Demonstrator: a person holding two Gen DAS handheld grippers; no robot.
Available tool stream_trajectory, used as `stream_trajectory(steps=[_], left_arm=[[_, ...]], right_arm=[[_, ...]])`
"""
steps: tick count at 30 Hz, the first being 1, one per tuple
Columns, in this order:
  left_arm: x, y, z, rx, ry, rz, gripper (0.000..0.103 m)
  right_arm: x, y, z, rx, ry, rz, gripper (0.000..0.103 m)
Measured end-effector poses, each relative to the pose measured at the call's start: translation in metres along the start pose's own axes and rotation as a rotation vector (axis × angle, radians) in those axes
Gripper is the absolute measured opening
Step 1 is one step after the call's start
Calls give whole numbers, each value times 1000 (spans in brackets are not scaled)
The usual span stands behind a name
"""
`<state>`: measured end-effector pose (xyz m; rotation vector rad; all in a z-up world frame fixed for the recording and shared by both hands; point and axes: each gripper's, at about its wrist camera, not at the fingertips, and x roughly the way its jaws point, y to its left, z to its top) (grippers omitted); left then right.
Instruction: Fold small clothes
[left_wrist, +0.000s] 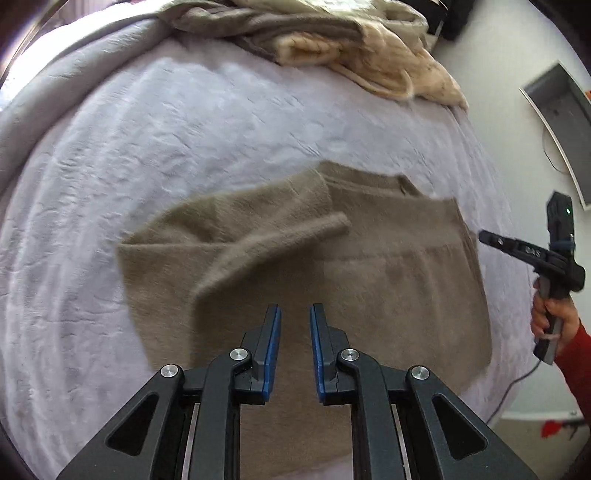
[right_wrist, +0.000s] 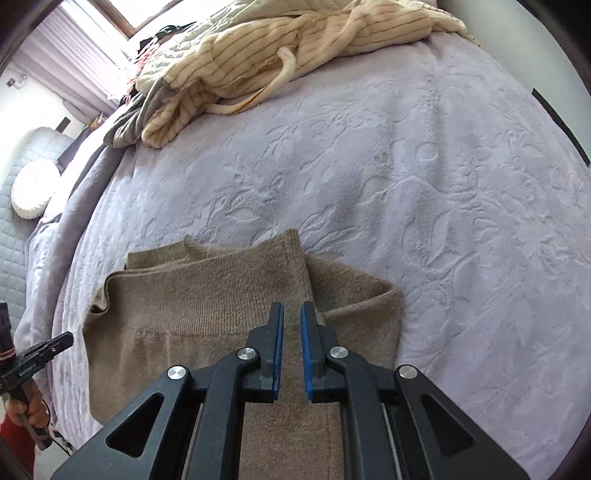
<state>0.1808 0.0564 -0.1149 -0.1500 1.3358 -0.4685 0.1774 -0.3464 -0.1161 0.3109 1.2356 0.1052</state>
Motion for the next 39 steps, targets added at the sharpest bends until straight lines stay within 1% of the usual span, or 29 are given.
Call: stream_trajectory(steps=[1, 2, 4, 6, 8, 10, 12, 14, 16, 19, 20, 24, 25, 26, 27, 29, 30, 31, 34, 37, 39], left_arm=[[11, -7, 0, 17, 24, -9, 16], [20, -14, 1, 33, 34, 3, 16], [33, -18, 9, 29, 16, 52, 16], [38, -7, 25, -37, -48, 102, 16], [38, 16, 40, -145, -106, 148, 16], [38, 42, 50, -247, -132, 176, 16], [38, 60, 54, -288, -134, 178, 16], [33, 69, 53, -294, -134, 230, 16], [24, 75, 48, -304, -132, 251, 16], [9, 82, 35, -302, -118, 198, 16], [5, 83, 27, -291, -103, 179, 16], [-3, 81, -14, -256, -8, 93, 16], [-4, 82, -28, -259, 18, 65, 16], [-5, 81, -40, -263, 36, 47, 16], [-6, 82, -52, -271, 51, 29, 16], [-7, 82, -71, -290, 73, -17, 16], [-8, 83, -80, -297, 84, -35, 16], [-9, 83, -89, -299, 96, -46, 16], [-8, 73, -107, -274, 137, -48, 16], [-12, 69, -123, -258, 139, -29, 16], [-15, 69, -123, -274, 123, -23, 16]], right_arm=[[6, 3, -2, -13, 16, -3, 10], [13, 6, -5, -19, 33, -1, 10], [26, 9, -8, -16, 55, 2, 10], [34, 10, -8, -9, 57, -6, 10], [38, 6, -1, 8, 47, -15, 10], [41, -1, 7, 41, 46, -29, 10], [41, -10, 10, 76, 50, -16, 10], [38, -12, 11, 81, 49, -11, 10], [34, -11, 7, 64, 47, -20, 10], [27, -10, 0, 58, 56, -18, 10], [24, -10, -3, 60, 57, -13, 10], [13, -11, -21, 73, 63, 24, 11], [11, -11, -26, 74, 70, 31, 13], [9, -11, -33, 75, 77, 37, 19], [8, -10, -39, 76, 83, 42, 22], [3, -8, -52, 84, 94, 60, 40], [1, -7, -59, 89, 98, 69, 43], [-2, -4, -66, 96, 102, 78, 45], [-12, 2, -94, 125, 121, 113, 45], [-21, 7, -128, 158, 151, 138, 46], [-23, 10, -151, 191, 180, 168, 46]])
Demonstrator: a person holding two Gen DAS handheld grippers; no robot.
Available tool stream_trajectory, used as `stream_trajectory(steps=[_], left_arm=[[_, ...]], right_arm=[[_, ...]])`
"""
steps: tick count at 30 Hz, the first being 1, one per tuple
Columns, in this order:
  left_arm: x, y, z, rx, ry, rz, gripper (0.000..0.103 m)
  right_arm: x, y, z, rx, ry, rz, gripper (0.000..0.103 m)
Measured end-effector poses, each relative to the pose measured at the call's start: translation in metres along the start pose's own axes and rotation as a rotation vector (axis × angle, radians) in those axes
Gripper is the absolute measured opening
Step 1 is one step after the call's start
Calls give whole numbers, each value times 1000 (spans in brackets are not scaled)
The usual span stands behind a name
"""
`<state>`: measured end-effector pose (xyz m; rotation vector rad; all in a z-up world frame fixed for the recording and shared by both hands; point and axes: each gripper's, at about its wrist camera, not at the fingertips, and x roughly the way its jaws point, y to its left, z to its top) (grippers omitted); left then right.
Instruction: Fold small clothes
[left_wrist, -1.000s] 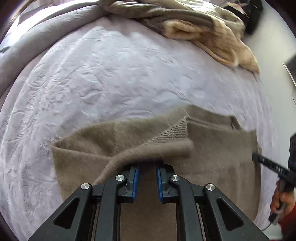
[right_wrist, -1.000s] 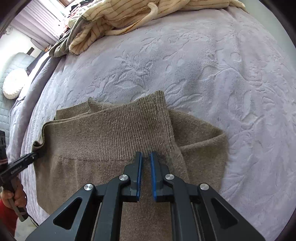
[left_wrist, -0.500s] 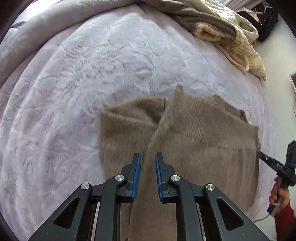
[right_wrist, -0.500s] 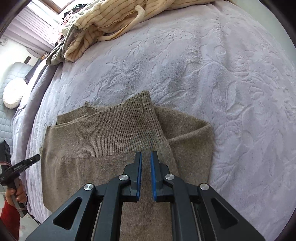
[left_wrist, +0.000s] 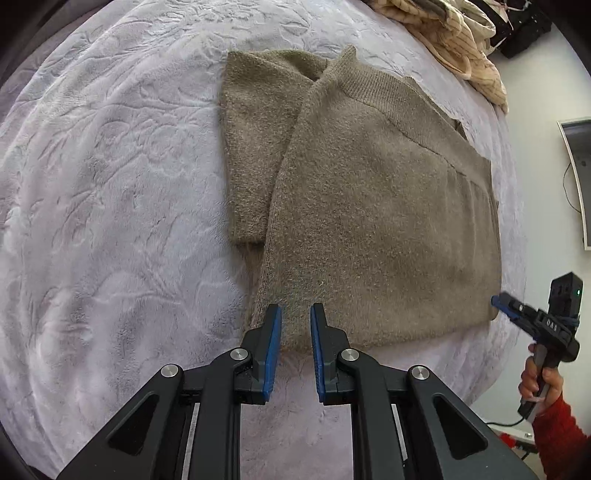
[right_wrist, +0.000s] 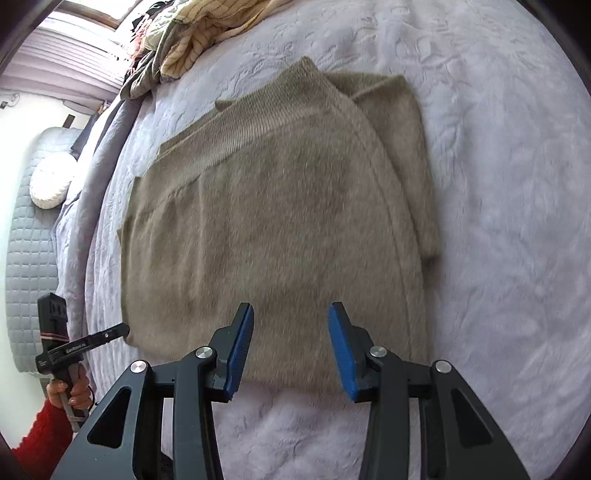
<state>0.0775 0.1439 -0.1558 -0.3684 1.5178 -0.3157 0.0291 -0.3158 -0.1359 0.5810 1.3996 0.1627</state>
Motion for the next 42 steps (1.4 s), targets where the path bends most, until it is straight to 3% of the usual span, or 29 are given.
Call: stream_trajectory(steps=[5, 7, 8, 13, 16, 18, 22, 23, 24, 25, 26, 29, 32, 36, 39, 42], left_arm=[[-18, 0, -1, 5, -70, 49, 17], [-19, -2, -3, 19, -68, 94, 68], [-19, -5, -2, 26, -82, 110, 98], [-15, -12, -7, 63, -101, 133, 99], [-8, -10, -3, 49, -94, 94, 97], [-5, -7, 0, 37, -87, 48, 79], [8, -1, 5, 7, -46, -46, 54], [12, 0, 7, 4, -29, -53, 42], [17, 2, 8, 2, -9, -59, 21], [20, 4, 9, -3, 9, -70, 10], [17, 8, 7, -9, 14, -86, 9], [1, 6, 1, 33, -12, -138, 9], [-4, 7, -9, 79, -9, -116, 9], [25, 24, -23, 83, 39, -16, 9], [22, 33, -26, 34, 1, -41, 10], [2, 35, -29, 51, -60, 72, 11]], right_arm=[[18, -5, -40, 118, 77, 94, 61], [25, -5, -47, 160, 88, 111, 61], [27, -5, -50, 179, 86, 124, 61], [27, -4, -46, 234, 47, 143, 61], [21, -18, -44, 320, -2, 157, 61], [16, -34, -45, 408, -44, 174, 61], [11, -63, -51, 603, -134, 235, 61], [13, -70, -51, 652, -151, 253, 61], [15, -74, -51, 681, -154, 273, 60], [16, -76, -48, 693, -150, 285, 37], [16, -75, -43, 680, -133, 270, 8], [-4, -57, -28, 516, -136, 216, 8], [-17, -46, -24, 387, -131, 144, 7], [12, -63, -28, 362, -51, 26, 8], [21, -72, -29, 404, -33, 48, 8], [12, -63, -29, 346, -15, 2, 8]])
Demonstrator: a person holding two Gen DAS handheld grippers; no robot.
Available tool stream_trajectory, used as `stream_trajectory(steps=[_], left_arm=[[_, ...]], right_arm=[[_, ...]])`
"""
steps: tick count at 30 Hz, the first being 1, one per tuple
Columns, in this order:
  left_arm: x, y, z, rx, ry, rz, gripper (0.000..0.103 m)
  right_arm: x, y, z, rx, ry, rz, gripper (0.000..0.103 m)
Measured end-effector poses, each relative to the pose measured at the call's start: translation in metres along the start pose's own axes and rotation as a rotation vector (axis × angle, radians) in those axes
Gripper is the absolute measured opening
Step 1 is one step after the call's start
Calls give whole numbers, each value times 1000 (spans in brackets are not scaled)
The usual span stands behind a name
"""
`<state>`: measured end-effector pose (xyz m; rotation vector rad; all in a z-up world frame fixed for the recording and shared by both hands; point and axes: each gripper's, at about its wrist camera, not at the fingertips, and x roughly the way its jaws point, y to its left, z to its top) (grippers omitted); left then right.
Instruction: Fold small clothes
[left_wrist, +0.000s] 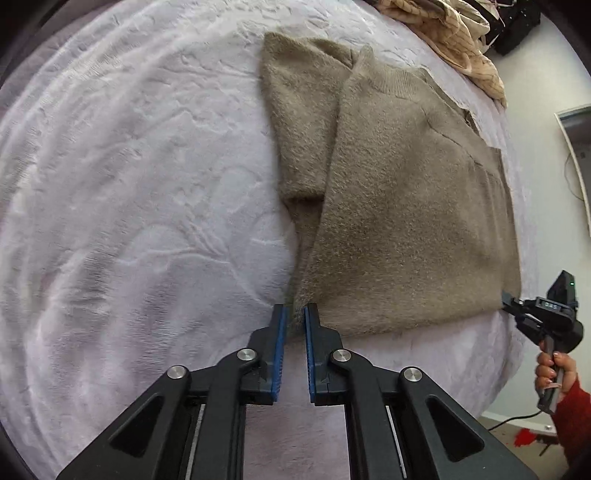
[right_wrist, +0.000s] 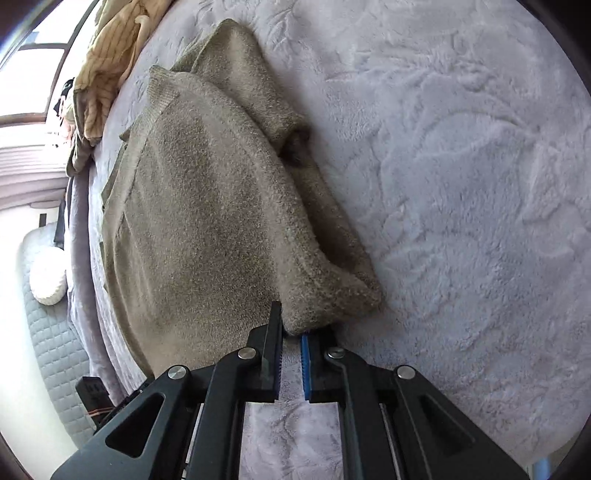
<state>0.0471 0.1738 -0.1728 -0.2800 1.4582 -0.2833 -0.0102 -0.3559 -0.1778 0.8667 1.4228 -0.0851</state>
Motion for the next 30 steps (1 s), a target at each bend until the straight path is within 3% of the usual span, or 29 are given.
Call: stream_trajectory(steps=[2, 8, 15, 17, 20, 23, 27, 30], left_arm=[[-12, 3, 1, 9, -25, 93, 11], [-44, -10, 22, 20, -116, 2, 11], [-8, -86, 102, 107, -163, -72, 11], [10, -97, 121, 118, -170, -22, 11], [34, -88, 137, 87, -173, 118, 11], [43, -64, 142, 40, -180, 103, 11], [32, -53, 144, 55, -162, 93, 11], [23, -48, 143, 36, -168, 197, 18]], right_arm=[[-8, 6, -5, -40, 6, -44, 9], [-35, 48, -19, -222, -67, -72, 9], [-12, 117, 34, -377, -116, -98, 9], [-2, 130, 52, -404, -131, -116, 9], [19, 133, 76, -423, -124, -171, 9], [33, 117, 96, -415, -108, -177, 2], [16, 93, 116, -355, -173, -216, 0], [3, 75, 121, -270, -160, -178, 0]])
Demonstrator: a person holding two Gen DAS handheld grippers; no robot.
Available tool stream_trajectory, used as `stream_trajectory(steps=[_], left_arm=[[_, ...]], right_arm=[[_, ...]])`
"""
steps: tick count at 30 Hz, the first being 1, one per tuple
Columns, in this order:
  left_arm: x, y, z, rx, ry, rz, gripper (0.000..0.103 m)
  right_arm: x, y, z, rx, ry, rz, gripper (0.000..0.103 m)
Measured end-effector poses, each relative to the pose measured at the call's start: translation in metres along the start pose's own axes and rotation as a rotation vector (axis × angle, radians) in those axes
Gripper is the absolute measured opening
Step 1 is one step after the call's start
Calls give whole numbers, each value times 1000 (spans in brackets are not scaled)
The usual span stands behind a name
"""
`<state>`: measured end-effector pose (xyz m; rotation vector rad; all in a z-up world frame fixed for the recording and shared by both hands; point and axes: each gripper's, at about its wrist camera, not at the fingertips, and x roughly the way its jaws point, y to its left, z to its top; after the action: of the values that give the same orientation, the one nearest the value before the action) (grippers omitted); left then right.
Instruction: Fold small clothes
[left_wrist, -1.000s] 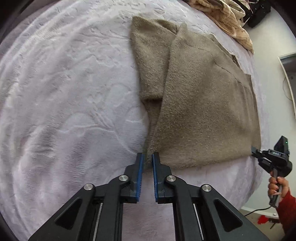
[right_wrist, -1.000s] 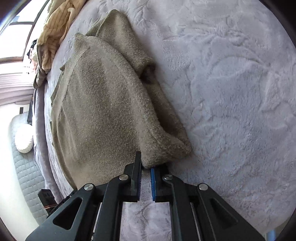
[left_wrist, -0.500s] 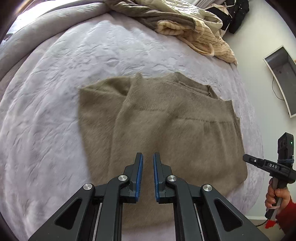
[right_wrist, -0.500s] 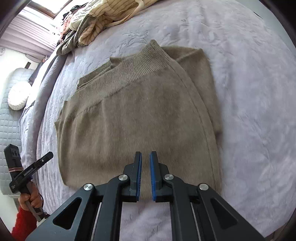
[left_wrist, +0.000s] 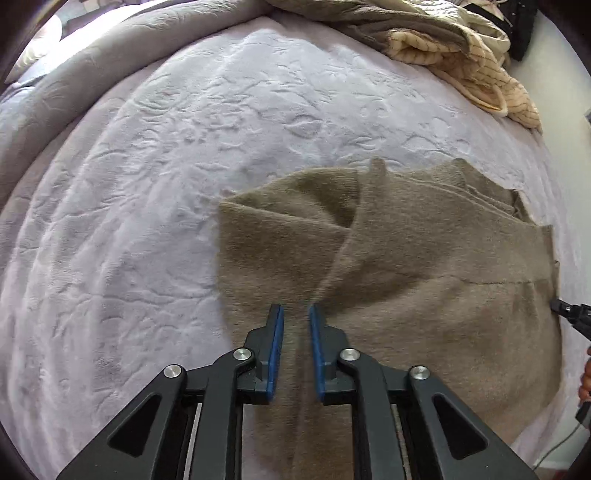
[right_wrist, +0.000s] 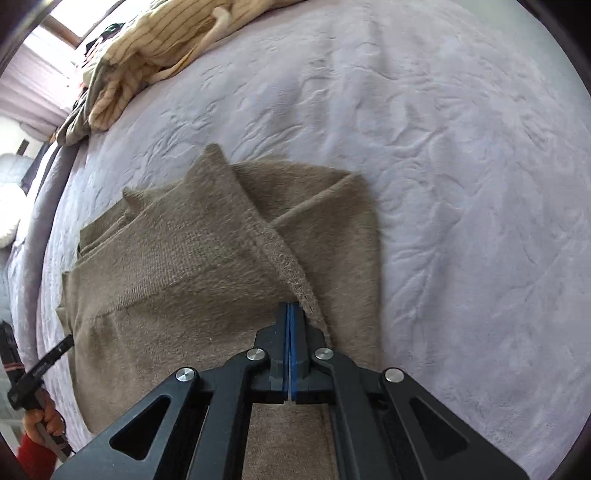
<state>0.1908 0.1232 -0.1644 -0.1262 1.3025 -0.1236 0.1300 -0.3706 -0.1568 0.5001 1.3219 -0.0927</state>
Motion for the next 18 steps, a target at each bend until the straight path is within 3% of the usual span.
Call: stream_trajectory(steps=[6, 18], left_arm=[[-21, 21, -21, -67, 26, 4, 18], [-51, 17, -99, -99, 111, 33, 18]], right_arm=[[-19, 10, -27, -53, 5, -22, 3], [-34, 28, -109, -6, 108, 67, 4]])
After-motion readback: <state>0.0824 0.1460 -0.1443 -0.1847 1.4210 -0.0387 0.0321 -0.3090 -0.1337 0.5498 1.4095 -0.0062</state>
